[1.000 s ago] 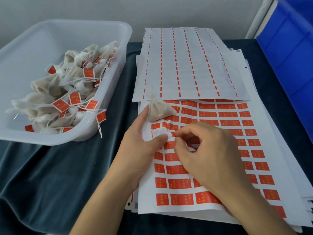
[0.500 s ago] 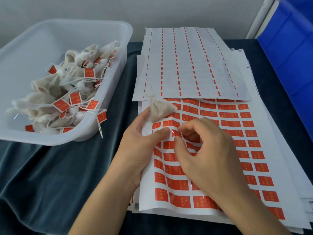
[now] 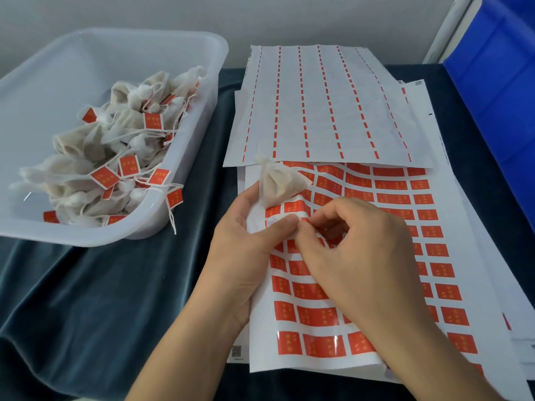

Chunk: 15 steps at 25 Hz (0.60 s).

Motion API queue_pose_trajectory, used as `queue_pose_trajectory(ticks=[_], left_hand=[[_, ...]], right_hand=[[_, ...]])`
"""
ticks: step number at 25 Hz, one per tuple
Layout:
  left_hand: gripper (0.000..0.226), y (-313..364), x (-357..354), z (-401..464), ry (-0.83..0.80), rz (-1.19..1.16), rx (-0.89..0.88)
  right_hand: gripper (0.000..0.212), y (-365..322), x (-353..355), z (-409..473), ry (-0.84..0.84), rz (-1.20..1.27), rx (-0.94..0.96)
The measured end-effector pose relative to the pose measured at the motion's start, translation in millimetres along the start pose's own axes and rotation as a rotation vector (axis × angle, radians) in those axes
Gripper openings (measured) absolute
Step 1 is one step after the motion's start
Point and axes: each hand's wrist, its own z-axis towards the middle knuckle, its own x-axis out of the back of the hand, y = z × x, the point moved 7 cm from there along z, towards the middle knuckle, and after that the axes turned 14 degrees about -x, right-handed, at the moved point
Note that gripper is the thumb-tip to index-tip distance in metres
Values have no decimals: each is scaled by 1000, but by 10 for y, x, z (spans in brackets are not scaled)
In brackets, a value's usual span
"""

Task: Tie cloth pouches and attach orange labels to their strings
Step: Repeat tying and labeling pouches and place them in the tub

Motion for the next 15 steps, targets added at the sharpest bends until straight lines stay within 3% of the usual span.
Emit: queue_pose_trajectory(ticks=[8, 15], left_hand=[[50, 17, -16, -4, 10, 71, -77], [51, 29, -4, -21, -9, 57, -40]], right_hand=[[20, -35, 15, 41, 28, -58, -23], [20, 66, 34, 122, -50, 50, -88]])
